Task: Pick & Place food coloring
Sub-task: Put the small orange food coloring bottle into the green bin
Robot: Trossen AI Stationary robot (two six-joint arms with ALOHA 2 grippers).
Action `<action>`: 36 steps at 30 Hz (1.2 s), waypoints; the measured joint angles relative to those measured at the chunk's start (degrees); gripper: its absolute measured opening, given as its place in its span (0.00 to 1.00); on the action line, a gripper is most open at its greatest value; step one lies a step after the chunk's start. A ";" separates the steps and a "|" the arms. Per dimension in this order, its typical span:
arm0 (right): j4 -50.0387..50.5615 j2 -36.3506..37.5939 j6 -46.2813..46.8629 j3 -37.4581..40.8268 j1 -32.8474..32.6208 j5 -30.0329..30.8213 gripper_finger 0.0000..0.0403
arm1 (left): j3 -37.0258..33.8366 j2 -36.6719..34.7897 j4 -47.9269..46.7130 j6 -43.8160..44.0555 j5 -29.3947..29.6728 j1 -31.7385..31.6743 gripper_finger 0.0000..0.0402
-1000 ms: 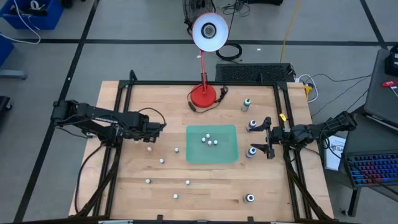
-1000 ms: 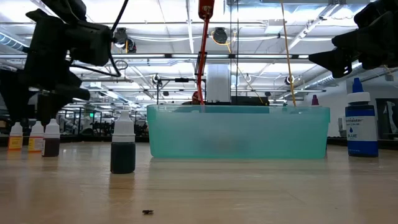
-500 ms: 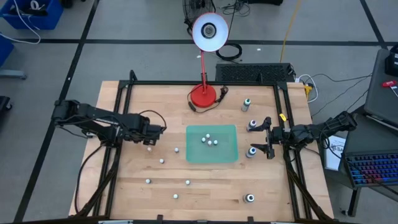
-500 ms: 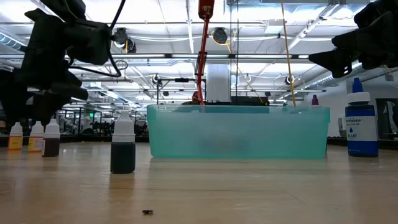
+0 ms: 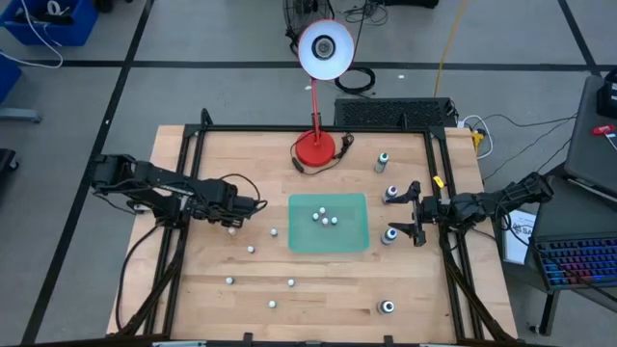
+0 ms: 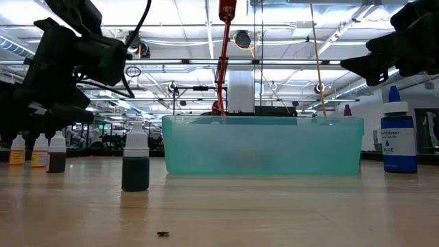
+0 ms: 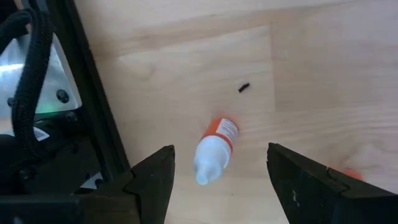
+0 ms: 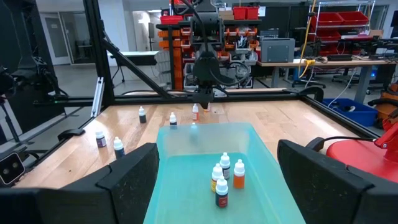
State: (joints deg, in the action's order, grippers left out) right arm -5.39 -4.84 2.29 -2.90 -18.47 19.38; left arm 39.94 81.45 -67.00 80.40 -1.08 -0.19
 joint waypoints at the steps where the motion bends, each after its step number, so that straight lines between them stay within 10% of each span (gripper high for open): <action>1: 0.00 0.00 -0.01 0.00 0.01 0.02 0.78 | 0.00 0.02 0.02 -0.02 0.43 0.02 0.63; 22: 0.00 0.00 -0.01 0.01 0.00 0.00 0.78 | 0.00 0.02 0.17 1.16 -1.51 0.00 0.62; 36: 0.00 0.00 0.02 -0.02 -0.01 0.02 0.78 | -0.04 0.00 0.20 -0.59 0.01 0.00 0.27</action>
State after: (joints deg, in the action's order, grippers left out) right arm -5.39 -4.84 2.31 -2.92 -18.48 19.40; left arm 39.90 81.45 -66.81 79.81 -1.07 -0.19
